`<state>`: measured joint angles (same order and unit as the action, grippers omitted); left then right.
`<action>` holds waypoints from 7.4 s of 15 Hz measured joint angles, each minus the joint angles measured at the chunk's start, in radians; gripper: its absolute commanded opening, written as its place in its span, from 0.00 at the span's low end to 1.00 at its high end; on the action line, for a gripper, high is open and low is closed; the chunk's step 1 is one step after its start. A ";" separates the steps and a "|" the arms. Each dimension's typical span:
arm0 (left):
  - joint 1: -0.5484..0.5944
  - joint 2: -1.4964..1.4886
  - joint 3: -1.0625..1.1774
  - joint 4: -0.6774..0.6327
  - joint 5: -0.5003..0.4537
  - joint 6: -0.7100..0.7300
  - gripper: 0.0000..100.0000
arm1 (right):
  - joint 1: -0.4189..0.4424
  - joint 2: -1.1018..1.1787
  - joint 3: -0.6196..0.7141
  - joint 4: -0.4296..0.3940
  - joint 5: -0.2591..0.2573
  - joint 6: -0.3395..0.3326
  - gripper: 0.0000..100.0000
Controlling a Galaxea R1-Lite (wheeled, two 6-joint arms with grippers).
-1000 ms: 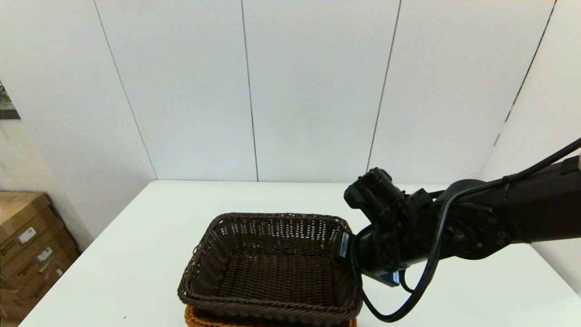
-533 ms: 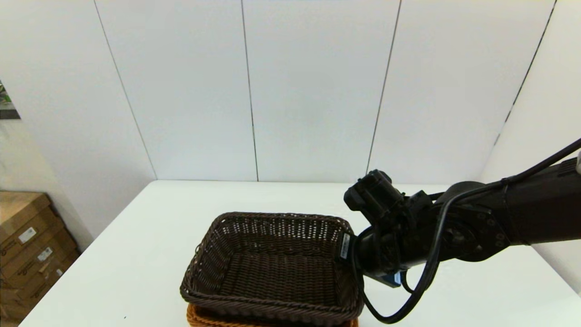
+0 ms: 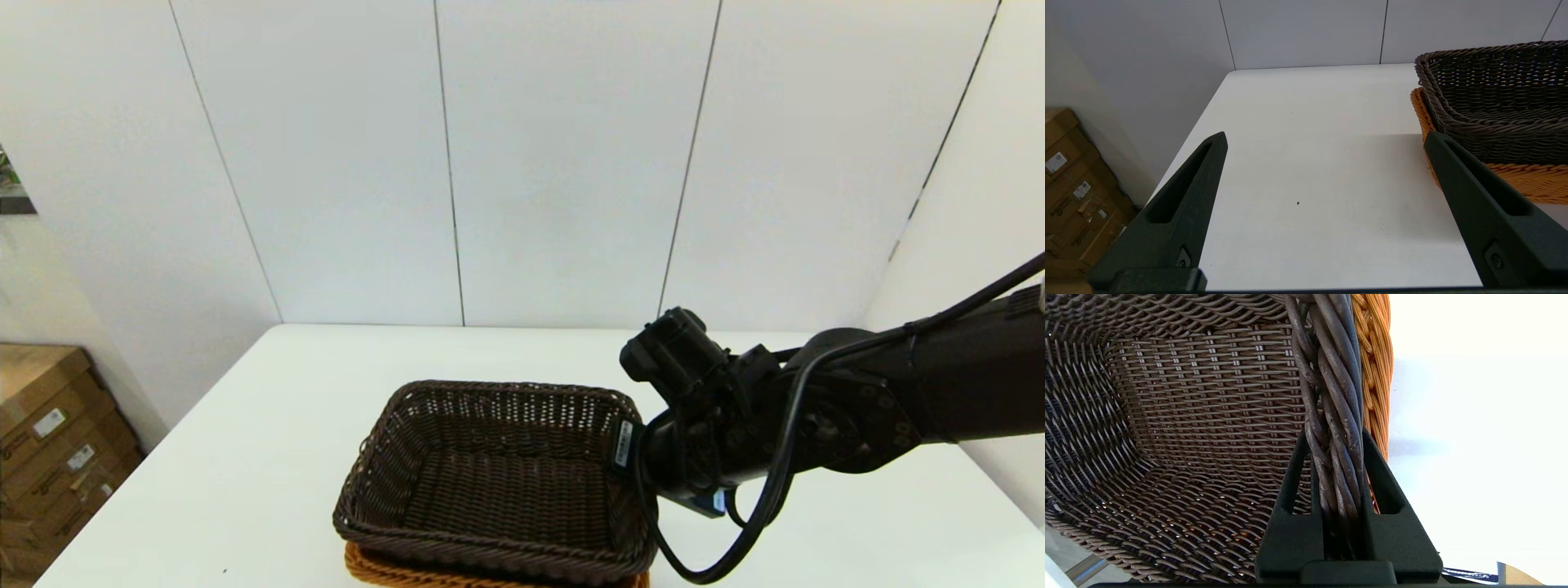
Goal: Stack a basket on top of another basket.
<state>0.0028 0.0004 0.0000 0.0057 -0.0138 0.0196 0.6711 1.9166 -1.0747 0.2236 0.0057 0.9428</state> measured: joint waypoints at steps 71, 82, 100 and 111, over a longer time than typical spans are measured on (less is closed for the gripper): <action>0.000 0.000 0.000 0.001 0.000 0.000 1.00 | -0.770 -1.347 0.808 -0.234 0.061 -1.087 1.00; 0.000 0.000 0.000 0.000 0.000 0.000 1.00 | -0.773 -1.621 1.024 -0.243 0.008 -1.087 1.00; 0.000 0.000 0.000 0.000 0.000 0.000 1.00 | -0.684 -1.754 1.073 -0.222 0.016 -1.028 1.00; 0.000 0.000 0.000 0.000 0.000 0.000 1.00 | -0.678 -1.915 1.073 -0.227 0.012 -0.968 1.00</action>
<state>0.0028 0.0004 0.0000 0.0057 -0.0134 0.0191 -0.0072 0.0017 -0.0017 -0.0032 0.0177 -0.0253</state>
